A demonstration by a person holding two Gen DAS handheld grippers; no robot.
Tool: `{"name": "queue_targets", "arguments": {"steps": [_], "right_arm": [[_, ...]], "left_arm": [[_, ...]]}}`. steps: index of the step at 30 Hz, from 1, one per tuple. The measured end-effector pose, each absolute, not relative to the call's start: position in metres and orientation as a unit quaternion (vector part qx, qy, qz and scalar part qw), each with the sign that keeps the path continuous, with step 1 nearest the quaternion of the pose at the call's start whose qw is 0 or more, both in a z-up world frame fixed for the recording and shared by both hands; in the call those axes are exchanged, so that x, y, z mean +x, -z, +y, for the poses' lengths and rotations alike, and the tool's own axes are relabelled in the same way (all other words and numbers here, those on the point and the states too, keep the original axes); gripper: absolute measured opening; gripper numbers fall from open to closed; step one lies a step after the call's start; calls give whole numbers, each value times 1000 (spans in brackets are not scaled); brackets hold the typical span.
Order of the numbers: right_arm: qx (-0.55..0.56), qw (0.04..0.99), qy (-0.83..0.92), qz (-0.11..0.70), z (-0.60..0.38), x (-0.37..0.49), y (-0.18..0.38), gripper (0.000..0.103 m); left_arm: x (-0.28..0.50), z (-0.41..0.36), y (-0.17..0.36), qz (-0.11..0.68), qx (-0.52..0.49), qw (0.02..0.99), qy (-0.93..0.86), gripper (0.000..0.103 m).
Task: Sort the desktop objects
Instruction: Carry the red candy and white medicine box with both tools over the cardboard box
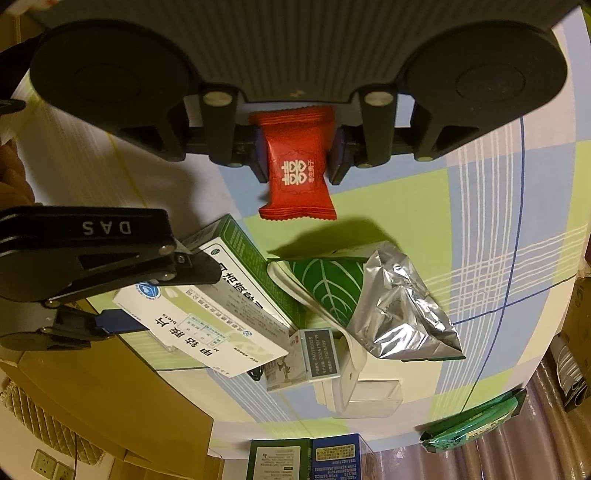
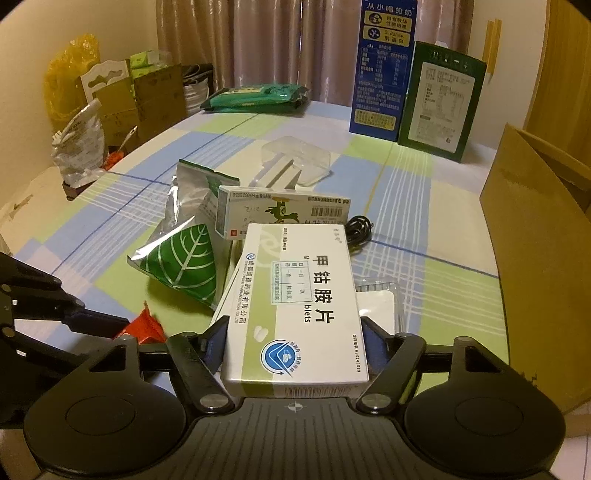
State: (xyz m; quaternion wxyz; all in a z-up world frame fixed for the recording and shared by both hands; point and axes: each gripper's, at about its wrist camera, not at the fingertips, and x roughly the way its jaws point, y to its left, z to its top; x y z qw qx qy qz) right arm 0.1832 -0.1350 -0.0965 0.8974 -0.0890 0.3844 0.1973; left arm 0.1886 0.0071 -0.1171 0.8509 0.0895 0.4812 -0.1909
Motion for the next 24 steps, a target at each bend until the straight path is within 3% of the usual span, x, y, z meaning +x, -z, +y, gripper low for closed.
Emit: {"name": "queue_targets", "arguments": {"steps": [24], "right_arm": [[-55, 916, -169, 360, -165, 155, 73, 68]], "left_arm": [[171, 0, 100, 475, 106, 854, 184, 21]]}}
